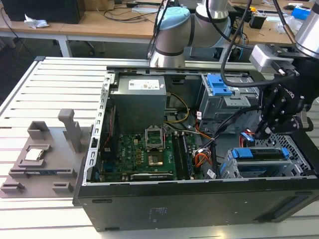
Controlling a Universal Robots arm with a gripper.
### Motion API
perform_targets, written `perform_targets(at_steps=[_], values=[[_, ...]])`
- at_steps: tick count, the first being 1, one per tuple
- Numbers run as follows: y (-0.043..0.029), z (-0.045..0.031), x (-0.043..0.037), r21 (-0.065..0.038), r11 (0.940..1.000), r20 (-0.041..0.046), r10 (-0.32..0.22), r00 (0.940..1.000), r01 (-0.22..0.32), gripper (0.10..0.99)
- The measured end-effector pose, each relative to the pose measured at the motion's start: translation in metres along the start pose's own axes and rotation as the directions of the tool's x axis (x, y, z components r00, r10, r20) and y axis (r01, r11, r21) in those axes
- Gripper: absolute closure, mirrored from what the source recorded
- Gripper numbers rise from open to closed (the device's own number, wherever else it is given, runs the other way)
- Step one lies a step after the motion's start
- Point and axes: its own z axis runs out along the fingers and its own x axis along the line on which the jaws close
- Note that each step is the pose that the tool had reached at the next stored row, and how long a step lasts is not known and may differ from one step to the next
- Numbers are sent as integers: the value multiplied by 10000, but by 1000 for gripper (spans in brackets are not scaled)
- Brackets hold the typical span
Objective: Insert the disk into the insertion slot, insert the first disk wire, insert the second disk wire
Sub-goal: 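Insert the first disk wire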
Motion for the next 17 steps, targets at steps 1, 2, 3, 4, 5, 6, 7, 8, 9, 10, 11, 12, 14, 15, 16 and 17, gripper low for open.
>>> perform_targets(at_steps=[1, 2, 3, 4, 5, 6, 7, 8, 9, 10, 11, 12, 14, 15, 16, 17], values=[[-33, 3, 11, 0, 10000, 0, 0, 10000, 0, 914], [-51, 6, 24, -1, 10000, 0, -1, 10000, 1, 914], [-85, 12, 67, -2, 10000, -1, -2, 10000, 2, 914], [-96, 20, 133, -2, 10000, -1, 0, 10000, 0, 914], [-100, 30, 199, -2, 10000, 0, 1, 10000, -1, 914], [-104, 37, 232, -2, 10000, 0, 0, 10000, 0, 914], [-109, 44, 242, -2, 10000, 2, -2, 10000, 2, 914], [-122, 55, 242, -2, 10000, 1, -2, 10000, 2, 914], [-130, 58, 242, -2, 10000, -1, -1, 10000, 1, 914], [-139, 62, 242, -2, 10000, 0, -1, 10000, 1, 914], [-144, 66, 241, -2, 10000, -2, 0, 10000, 0, 914], [-145, 72, 238, -2, 10000, -1, 1, 10000, -1, 914], [-146, 78, 226, -2, 10000, -1, 3, 10000, -3, 914], [-146, 80, 220, -2, 10000, 1, 7, 10000, -7, 914], [-146, 81, 220, -2, 10000, 1, 9, 10000, -9, 914], [-146, 81, 220, -3, 10000, -1, 11, 10000, -11, 914]])
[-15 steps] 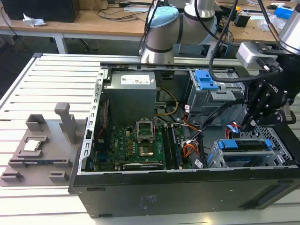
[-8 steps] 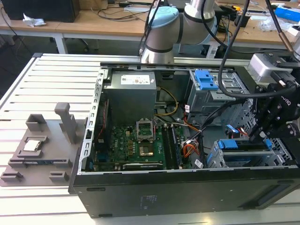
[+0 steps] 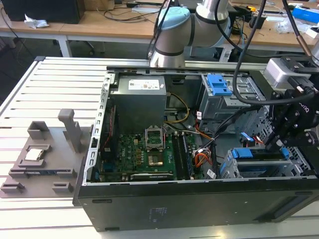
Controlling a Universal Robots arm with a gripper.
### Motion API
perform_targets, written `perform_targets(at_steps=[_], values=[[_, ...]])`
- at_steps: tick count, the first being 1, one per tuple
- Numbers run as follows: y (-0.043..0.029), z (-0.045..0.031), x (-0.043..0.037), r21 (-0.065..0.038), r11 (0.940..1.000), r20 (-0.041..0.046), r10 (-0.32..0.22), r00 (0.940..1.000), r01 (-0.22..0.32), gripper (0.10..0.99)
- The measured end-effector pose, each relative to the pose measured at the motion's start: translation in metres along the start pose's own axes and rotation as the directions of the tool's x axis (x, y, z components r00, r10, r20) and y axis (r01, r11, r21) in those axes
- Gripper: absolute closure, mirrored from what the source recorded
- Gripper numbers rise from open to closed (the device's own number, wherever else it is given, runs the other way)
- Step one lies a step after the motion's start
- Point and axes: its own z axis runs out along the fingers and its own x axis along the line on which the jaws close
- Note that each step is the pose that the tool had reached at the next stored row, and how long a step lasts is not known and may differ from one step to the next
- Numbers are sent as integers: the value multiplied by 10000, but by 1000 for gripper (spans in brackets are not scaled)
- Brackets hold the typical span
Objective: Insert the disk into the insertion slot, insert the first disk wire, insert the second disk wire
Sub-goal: 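Insert the first disk wire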
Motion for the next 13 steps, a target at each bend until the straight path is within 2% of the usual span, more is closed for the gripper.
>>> perform_targets(at_steps=[7, 13], values=[[13, 19, 10, -1, 10000, 4, 23, 10000, -23, 914], [-2, -14, 15, -1, 10000, 3, 26, 10000, -26, 914]])
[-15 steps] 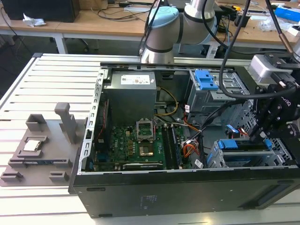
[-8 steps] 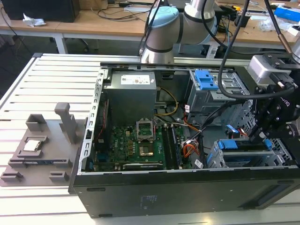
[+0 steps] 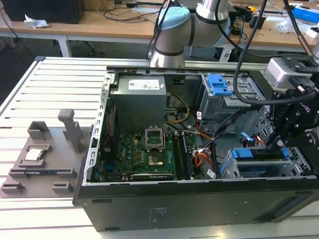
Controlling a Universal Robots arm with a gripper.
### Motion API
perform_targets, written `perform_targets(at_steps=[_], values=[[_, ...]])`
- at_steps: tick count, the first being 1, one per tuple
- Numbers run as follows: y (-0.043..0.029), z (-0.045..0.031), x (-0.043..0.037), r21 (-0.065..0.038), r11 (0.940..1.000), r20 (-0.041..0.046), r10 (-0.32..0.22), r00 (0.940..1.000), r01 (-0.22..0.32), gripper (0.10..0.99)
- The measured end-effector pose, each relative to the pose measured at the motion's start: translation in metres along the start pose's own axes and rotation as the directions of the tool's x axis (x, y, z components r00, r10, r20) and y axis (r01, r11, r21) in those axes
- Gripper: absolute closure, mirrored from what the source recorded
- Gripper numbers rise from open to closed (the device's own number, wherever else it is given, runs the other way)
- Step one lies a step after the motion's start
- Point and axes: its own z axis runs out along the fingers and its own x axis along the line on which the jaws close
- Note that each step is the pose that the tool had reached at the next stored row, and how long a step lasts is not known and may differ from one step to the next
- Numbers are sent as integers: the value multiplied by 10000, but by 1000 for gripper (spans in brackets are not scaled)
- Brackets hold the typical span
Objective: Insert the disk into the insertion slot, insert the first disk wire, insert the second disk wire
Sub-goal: 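Insert the first disk wire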
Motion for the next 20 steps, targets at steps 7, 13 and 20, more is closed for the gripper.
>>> perform_targets(at_steps=[7, 13, 20], values=[[-7, 26, 12, -29, 10000, -4, 63, 10000, -63, 914], [-34, 54, 12, -54, 10000, -4, 76, 10000, -76, 914], [-23, 51, 13, -42, 10000, 14, 75, 10000, -75, 914]])
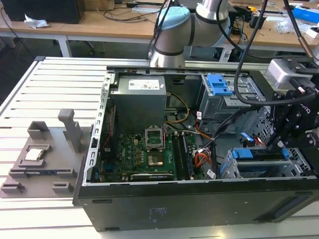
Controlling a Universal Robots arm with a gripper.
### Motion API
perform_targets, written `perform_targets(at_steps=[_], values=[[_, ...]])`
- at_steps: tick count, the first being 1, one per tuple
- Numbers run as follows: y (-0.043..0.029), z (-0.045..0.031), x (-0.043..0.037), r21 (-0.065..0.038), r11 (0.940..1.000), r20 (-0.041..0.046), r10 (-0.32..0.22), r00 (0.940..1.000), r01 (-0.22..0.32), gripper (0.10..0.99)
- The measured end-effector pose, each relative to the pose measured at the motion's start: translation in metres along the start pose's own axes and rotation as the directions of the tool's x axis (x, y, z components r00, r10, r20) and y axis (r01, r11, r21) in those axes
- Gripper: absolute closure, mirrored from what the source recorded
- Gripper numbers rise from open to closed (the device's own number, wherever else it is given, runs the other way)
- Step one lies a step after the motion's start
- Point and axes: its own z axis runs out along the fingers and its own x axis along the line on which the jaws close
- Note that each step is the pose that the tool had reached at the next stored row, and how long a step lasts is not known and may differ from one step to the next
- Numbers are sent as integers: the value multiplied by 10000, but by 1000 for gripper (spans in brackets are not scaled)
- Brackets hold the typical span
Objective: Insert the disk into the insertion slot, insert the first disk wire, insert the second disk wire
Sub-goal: 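Insert the first disk wire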
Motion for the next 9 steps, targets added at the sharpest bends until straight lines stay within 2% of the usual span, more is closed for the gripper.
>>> perform_targets(at_steps=[1, 3, 9], values=[[8, -5, 1, 2, 10000, 16, 1, 10000, -1, 914], [26, -7, 6, 1, 10000, 148, -2, 9999, 2, 914], [24, 23, 50, 1, 10000, 144, -3, 9999, 3, 914]])
